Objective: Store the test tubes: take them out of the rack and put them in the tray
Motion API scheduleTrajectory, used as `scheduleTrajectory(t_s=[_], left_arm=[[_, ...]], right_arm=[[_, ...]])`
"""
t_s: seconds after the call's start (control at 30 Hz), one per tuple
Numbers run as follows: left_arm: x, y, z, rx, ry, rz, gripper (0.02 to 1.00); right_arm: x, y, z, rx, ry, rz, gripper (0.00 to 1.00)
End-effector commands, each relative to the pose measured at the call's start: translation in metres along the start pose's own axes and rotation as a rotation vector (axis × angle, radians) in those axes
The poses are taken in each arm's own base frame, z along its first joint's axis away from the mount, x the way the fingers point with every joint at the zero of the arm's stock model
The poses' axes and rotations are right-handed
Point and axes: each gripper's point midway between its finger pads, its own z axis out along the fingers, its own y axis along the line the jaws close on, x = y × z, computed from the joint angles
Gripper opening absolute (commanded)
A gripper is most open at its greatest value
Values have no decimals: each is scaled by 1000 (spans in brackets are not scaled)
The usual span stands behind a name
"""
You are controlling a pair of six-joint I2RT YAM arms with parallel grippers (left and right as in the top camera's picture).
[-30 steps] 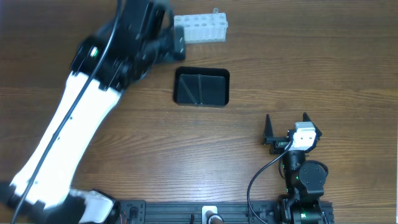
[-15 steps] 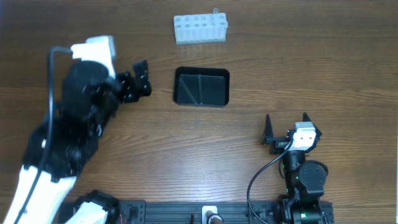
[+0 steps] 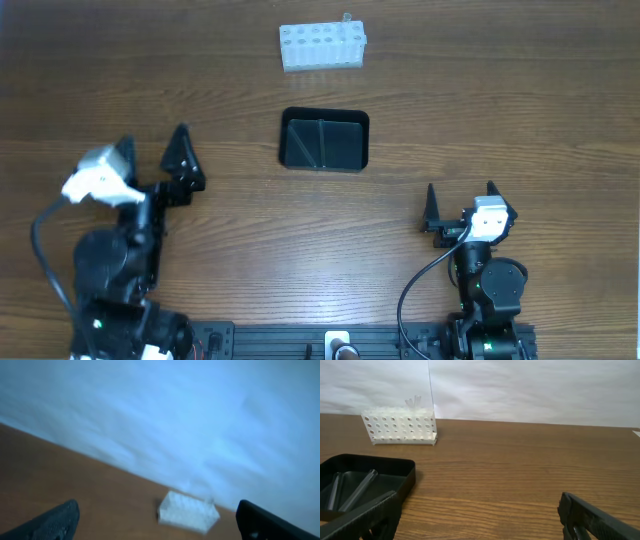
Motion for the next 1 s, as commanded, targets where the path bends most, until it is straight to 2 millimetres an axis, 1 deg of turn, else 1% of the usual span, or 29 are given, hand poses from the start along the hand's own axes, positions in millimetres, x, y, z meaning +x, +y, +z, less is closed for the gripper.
scheduleTrajectory(t_s=[0.03, 0.2, 0.3, 0.6, 0.77, 0.87, 1.0], left_arm=[[7, 13, -12, 42, -88, -5, 996], [5, 19, -24, 101, -208, 11, 996], [6, 23, -29, 118, -251, 46, 996], [17, 51, -37, 54, -314, 61, 996], [24, 61, -39, 14, -294, 65, 1000], [32, 66, -36, -4, -257, 63, 1000], [49, 72, -32, -26, -186, 68, 998]], right_arm=[[1, 0, 0, -1, -1, 3, 991], [1, 0, 0, -1, -1, 3, 991], [1, 0, 0, -1, -1, 3, 993], [1, 0, 0, -1, -1, 3, 993], [1, 0, 0, -1, -1, 3, 991], [1, 0, 0, -1, -1, 3, 993], [1, 0, 0, -1, -1, 3, 991]])
